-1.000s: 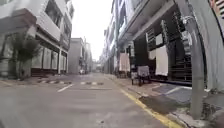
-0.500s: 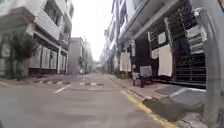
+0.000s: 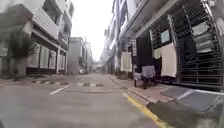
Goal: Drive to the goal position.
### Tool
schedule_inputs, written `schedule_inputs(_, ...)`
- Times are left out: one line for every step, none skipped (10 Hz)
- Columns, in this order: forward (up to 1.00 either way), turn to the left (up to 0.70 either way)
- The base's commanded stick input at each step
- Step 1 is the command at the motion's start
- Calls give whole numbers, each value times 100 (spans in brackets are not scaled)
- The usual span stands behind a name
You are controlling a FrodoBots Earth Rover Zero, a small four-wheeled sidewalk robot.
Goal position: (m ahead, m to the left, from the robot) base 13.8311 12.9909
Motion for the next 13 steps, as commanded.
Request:
schedule_inputs(50,0)
schedule_inputs(50,0)
schedule_inputs(50,0)
schedule_inputs(50,0)
schedule_inputs(50,0)
schedule_inputs(50,0)
schedule_inputs(50,0)
schedule_inputs(50,0)
schedule_inputs(50,0)
schedule_inputs(50,0)
schedule_inputs(50,0)
schedule_inputs(50,0)
schedule_inputs(50,0)
